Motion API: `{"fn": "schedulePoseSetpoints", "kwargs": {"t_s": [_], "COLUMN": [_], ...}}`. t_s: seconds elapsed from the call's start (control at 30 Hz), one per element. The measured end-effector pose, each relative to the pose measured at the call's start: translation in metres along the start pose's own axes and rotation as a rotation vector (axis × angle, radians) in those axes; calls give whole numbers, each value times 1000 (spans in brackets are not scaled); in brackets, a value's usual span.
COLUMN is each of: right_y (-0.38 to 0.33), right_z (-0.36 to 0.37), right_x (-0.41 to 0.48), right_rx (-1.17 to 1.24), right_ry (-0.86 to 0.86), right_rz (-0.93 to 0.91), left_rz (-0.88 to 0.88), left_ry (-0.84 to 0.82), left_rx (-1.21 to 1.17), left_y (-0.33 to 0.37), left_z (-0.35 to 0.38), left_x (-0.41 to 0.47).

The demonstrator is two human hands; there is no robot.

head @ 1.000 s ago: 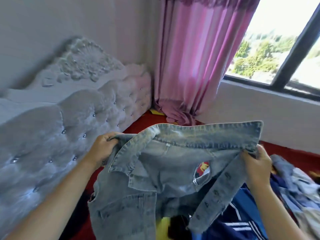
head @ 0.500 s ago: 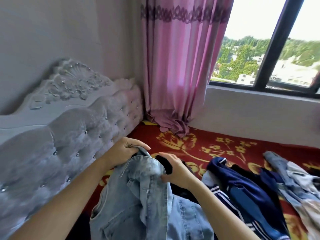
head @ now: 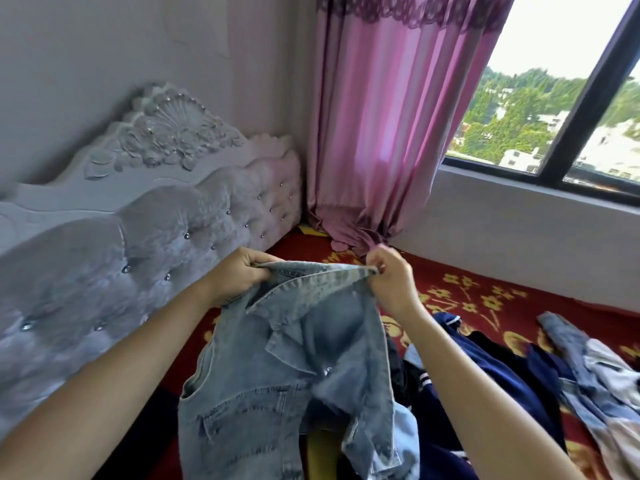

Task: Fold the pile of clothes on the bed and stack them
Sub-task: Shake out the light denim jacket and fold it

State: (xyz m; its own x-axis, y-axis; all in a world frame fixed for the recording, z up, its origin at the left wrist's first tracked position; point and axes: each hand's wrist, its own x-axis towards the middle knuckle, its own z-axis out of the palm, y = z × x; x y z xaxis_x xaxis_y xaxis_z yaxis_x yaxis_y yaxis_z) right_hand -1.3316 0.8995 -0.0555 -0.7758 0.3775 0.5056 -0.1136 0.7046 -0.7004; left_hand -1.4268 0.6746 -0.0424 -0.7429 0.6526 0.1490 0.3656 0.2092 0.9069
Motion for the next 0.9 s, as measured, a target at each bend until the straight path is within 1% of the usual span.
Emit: {"fn": "schedulePoseSetpoints", "kwargs": {"t_s": [0.03, 0.07, 0.13, 0.27, 0.33, 0.37, 0.43, 0.47, 0.5, 0.53, 0.6, 0.67, 0.73, 0.77, 0.8, 0.83, 0.9], "right_y": [-10, -21, -40, -55, -58, -62, -72, -77, -82, -88, -94, -98, -98, -97, -96, -94, -90], "right_z": [-7, -14, -25, -40, -44, -45, -47, -46, -45, -42, -33, -26, -25, -27, -29, -31, -37], "right_x": [7, 13, 22, 33, 38, 40, 44, 47, 49, 50, 52, 50, 47, 45, 45, 44, 41], "right_rx": [19, 34, 102, 476, 592, 624, 661, 663, 656, 634, 551, 423, 302, 255, 206, 153, 66], "right_ry": [40, 43, -17, -135, -198, -221, -231, -219, -200, -174, -116, -71, -51, -60, -86, -124, -218], "right_rz": [-25, -53, -81, 60, 115, 127, 134, 133, 137, 143, 143, 127, 117, 123, 139, 165, 240], "left_rz": [10, 16, 24, 31, 36, 52, 142, 206, 263, 295, 274, 217, 184, 177, 176, 166, 114], "left_ry": [-17, -17, 5, 7, 30, 68, 225, 303, 345, 355, 292, 275, 316, 324, 309, 256, 74], "left_rx": [-10, -16, -51, -101, -45, 25, 198, 212, 179, 128, 75, 181, 383, 433, 433, 370, 171], "left_y": [0, -1, 0, 13, 19, 21, 27, 31, 34, 38, 47, 53, 58, 59, 60, 61, 58], "left_z": [0, -1, -5, -20, -25, -26, -22, -16, -7, 5, 26, 40, 46, 46, 45, 42, 34], "left_x": [-1, -2, -2, -8, -10, -10, -12, -14, -17, -19, -20, -16, -9, -5, -2, 0, 0]}}
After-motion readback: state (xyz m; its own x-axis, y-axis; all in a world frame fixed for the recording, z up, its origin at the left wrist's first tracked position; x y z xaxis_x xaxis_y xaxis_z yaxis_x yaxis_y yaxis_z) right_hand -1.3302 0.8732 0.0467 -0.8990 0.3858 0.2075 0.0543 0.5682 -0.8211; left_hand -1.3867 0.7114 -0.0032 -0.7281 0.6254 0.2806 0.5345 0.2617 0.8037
